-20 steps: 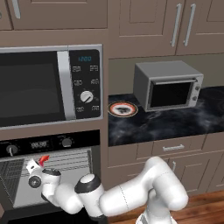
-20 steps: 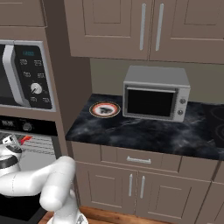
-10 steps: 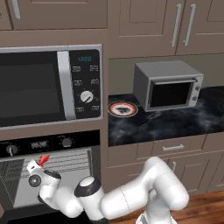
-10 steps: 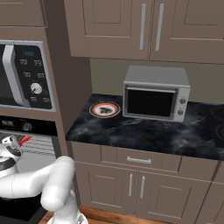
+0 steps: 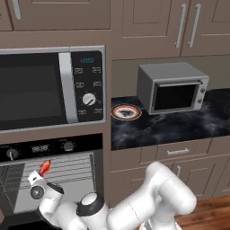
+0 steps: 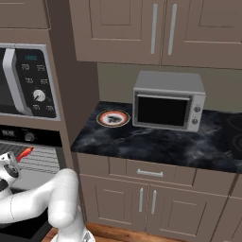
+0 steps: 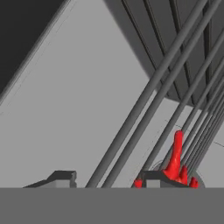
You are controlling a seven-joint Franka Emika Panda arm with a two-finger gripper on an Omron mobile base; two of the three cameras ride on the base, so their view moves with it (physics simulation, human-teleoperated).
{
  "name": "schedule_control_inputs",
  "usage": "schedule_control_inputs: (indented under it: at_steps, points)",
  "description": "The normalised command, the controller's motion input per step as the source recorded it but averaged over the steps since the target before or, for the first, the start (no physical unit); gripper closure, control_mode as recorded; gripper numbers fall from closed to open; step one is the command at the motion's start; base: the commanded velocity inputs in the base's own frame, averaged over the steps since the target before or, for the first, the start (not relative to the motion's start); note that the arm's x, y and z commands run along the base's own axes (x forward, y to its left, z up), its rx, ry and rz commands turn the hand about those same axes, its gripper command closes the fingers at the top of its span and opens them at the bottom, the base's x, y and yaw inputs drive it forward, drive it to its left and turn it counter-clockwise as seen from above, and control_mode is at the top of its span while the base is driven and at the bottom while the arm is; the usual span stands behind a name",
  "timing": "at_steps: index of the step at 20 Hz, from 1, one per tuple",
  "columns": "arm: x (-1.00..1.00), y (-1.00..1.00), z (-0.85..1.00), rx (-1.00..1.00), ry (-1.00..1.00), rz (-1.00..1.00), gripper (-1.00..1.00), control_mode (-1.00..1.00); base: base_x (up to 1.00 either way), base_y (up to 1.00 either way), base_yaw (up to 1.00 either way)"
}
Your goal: Take the fish from the oven and place it on the plate on the counter.
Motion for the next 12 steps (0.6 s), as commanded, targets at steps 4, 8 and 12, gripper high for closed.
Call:
schedule_control_inputs:
  at_steps: [4,8,12]
  points:
    - [-0.75,0.0,-0.41,0.0,0.01,0.0,1.0,-1.0,0.0,0.0,0.0]
    - [-0.71,0.0,-0.31,0.0,0.1,0.0,1.0,-1.0,0.0,0.0,0.0]
    - [-0.75,0.0,-0.39,0.0,0.15,0.01,1.0,-1.0,0.0,0.0,0.0]
